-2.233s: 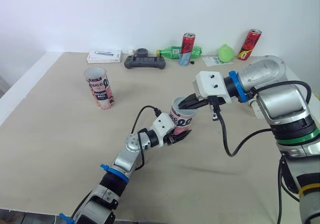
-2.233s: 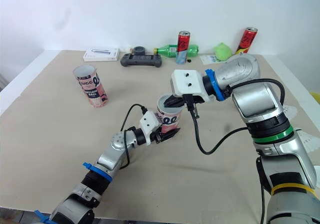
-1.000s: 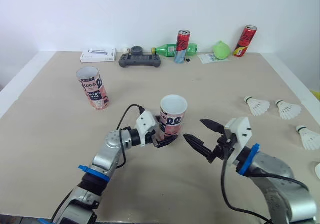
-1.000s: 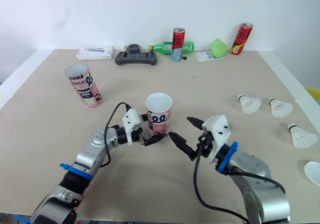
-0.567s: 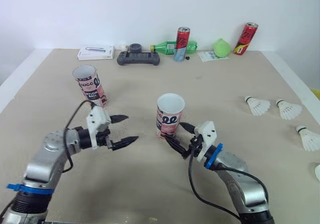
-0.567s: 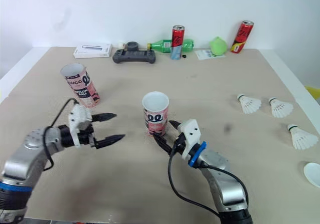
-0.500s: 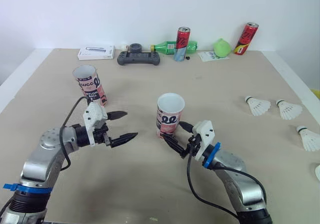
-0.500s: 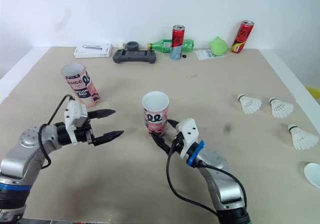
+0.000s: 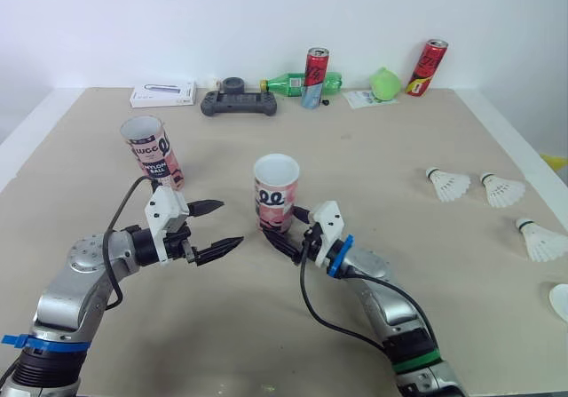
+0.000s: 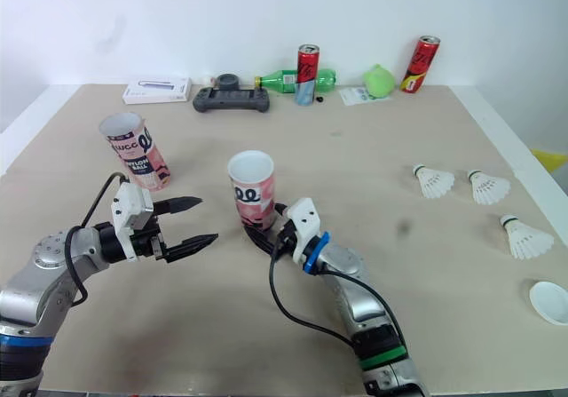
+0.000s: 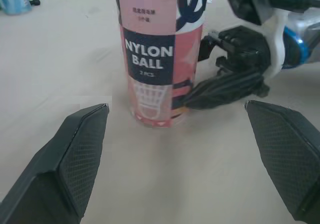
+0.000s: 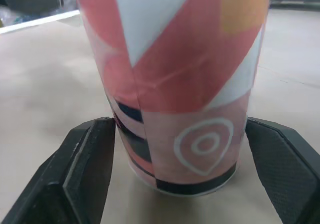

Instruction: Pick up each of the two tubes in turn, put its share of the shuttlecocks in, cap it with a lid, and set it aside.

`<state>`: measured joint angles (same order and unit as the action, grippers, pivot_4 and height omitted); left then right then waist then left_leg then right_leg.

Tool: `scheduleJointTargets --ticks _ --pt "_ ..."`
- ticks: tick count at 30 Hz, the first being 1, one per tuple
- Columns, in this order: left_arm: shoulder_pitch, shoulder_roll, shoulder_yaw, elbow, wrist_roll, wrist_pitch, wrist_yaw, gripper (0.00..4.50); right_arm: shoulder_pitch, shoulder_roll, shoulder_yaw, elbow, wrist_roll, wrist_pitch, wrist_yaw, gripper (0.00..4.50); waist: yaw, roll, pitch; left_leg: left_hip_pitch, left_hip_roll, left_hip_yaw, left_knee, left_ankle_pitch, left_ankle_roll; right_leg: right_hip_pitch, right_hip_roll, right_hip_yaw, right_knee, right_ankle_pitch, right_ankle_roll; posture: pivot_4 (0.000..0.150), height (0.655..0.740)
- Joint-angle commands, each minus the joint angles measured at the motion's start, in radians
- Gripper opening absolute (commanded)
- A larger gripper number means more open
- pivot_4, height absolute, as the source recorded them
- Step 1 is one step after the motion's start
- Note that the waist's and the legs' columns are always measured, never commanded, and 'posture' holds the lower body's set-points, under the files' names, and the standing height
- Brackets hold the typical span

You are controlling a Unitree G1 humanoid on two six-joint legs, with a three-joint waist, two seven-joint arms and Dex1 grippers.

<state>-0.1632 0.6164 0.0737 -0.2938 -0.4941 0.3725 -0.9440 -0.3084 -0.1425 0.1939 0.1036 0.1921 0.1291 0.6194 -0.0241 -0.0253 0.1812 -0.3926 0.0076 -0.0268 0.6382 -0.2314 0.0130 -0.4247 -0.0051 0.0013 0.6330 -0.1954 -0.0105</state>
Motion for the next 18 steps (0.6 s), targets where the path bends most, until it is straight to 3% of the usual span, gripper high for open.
scheduleJointTargets --ticks 1,4,5,8,13,18 --pt "0.007 0.007 0.003 -0.046 0.004 -0.011 0.014 4.5 -0.075 0.034 -0.004 0.07 -0.012 -0.055 -0.009 4.36 0.0 0.0 0.0 0.0 0.002 0.001 0.0 0.0 0.0 0.0 0.001 0.0 0.0 0.001 -0.001 0.15 0.7377" --pt "0.011 0.005 -0.001 -0.049 0.008 -0.012 0.017 4.5 -0.105 0.047 -0.009 0.113 -0.015 -0.074 -0.006 4.36 0.0 0.0 0.0 0.001 0.005 0.001 0.0 0.001 -0.001 0.0 0.004 0.0 0.0 0.002 -0.004 0.15 0.7377" --pt "0.011 0.005 -0.002 -0.05 0.008 -0.012 0.018 4.5 -0.11 0.048 -0.01 0.121 -0.014 -0.08 -0.005 3.86 0.0 0.0 0.0 0.001 0.006 0.001 0.0 0.001 -0.001 0.0 0.006 0.001 0.0 0.002 -0.004 0.15 0.7377" --pt "0.009 0.006 -0.006 -0.046 0.011 -0.016 0.022 4.5 -0.119 0.046 -0.014 0.135 -0.011 -0.088 0.002 3.11 0.0 0.0 0.0 0.002 0.007 0.001 0.0 0.001 -0.001 -0.001 0.009 0.001 0.001 0.002 -0.005 0.15 0.7377" --pt "-0.01 -0.006 -0.015 -0.029 0.02 -0.023 0.037 4.5 -0.089 0.025 -0.021 0.075 0.012 -0.064 0.022 3.11 0.001 0.0 0.0 0.002 0.01 0.001 0.0 0.001 -0.001 -0.001 0.015 0.003 0.002 0.002 -0.005 0.15 0.7377" --pt "-0.126 -0.07 -0.064 0.011 0.034 -0.01 0.085 4.5 0.02 -0.048 -0.113 -0.225 0.089 0.059 -0.028 3.11 0.004 0.0 0.0 0.001 0.012 0.001 0.0 0.001 -0.001 -0.002 0.016 0.005 0.003 0.003 -0.005 0.15 0.7377"
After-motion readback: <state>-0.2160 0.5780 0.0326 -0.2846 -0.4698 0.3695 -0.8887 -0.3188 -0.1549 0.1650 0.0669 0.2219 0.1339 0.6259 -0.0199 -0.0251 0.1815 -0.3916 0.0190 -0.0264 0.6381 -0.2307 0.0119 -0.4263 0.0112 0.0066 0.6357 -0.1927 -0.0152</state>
